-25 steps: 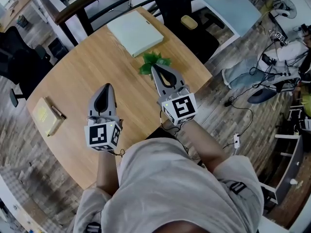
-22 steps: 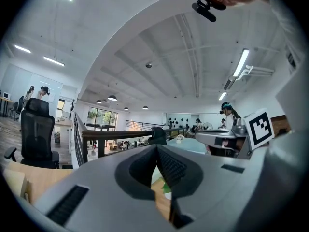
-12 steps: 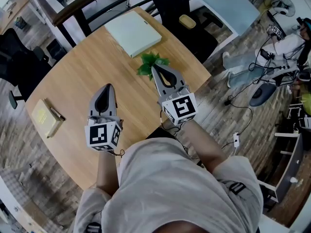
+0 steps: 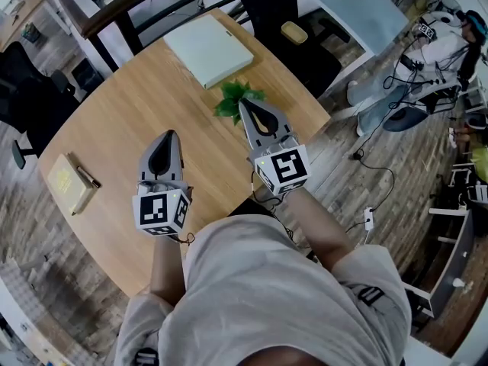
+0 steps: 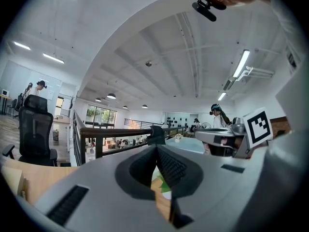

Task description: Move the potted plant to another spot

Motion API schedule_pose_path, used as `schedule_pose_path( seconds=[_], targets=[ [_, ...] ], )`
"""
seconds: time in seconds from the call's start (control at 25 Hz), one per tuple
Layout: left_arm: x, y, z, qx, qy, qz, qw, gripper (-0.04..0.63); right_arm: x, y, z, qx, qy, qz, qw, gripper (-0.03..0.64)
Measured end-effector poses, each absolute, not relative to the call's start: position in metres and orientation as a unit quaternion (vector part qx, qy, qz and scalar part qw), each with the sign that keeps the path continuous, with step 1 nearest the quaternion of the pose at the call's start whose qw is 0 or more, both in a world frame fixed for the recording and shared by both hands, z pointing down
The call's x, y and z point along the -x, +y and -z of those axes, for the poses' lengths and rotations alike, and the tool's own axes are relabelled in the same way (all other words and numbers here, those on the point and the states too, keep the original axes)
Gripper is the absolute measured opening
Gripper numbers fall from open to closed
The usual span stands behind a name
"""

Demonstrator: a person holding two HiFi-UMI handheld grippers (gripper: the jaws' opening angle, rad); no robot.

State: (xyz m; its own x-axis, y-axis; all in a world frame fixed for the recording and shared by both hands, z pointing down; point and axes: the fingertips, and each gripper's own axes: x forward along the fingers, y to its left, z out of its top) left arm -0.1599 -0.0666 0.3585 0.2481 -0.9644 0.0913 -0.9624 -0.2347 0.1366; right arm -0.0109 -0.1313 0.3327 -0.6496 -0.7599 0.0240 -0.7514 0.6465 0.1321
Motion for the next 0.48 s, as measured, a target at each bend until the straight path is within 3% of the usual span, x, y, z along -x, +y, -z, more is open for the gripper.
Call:
schedule_pose_path(
  seconds=[0.48],
  targets=[
    [0.1532, -0.0701, -0.3617, -0.790, -0.607, 0.003, 0.084, 0.012, 0.0012, -0.1344, -0.3349, -0.427, -0.902, 0.053, 0.040, 0.003]
  ],
)
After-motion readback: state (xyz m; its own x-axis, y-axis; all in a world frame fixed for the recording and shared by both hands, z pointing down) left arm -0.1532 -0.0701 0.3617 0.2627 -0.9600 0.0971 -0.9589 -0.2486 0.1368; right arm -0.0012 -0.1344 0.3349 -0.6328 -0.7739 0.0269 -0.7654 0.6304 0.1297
